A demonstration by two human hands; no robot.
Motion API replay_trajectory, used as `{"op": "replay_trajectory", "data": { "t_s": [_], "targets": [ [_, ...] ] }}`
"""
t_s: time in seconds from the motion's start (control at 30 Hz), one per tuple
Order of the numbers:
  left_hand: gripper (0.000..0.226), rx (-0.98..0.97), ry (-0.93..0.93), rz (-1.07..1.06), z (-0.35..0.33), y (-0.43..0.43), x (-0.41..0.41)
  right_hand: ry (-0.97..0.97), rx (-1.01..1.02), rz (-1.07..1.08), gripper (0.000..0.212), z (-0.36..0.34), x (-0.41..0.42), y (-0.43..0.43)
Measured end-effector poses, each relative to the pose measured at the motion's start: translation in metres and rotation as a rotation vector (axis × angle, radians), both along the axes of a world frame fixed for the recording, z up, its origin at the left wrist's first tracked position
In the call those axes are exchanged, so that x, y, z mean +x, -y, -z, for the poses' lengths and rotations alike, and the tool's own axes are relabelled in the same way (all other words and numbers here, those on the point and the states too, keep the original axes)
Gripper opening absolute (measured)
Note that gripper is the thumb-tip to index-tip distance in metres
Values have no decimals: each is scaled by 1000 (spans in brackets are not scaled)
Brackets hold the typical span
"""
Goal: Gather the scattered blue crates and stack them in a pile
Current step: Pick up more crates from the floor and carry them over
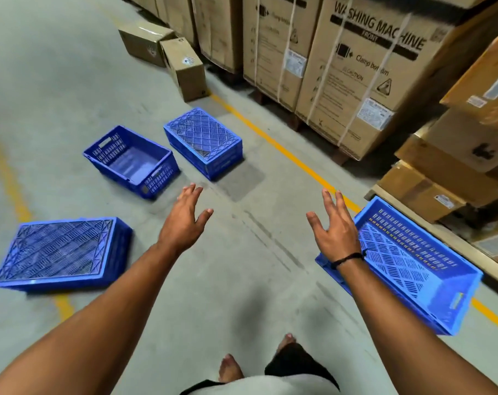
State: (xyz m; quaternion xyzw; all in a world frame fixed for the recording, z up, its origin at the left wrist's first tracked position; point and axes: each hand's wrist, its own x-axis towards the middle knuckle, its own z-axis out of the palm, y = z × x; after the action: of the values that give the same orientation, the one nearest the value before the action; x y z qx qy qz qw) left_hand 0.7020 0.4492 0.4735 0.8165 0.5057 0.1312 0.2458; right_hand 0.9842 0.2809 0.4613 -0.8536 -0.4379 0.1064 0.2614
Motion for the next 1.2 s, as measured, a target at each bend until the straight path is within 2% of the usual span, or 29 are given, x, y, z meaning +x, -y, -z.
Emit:
{"op": "replay_trajectory", "data": {
  "t_s": [0.23, 0.43, 0.7, 1.0, 1.2],
  "targets": [
    [65, -19, 17, -7, 3, -72, 5, -20, -11, -25, 64, 9, -9, -69],
    [62, -64, 30, -80, 3, -165, 10, -96, 36, -43, 62, 22, -4, -181],
    [61, -107, -6, -245, -10, -268, -12, -131, 35, -180, 62, 15, -9, -332],
    [58, -103, 27, -180, 17, -428, -5, -191, 48, -150, 60, 39, -12, -481],
    [61, -184, 9, -88, 50, -563, 22, -181, -50, -131, 61, 64, -7, -585]
  ]
}}
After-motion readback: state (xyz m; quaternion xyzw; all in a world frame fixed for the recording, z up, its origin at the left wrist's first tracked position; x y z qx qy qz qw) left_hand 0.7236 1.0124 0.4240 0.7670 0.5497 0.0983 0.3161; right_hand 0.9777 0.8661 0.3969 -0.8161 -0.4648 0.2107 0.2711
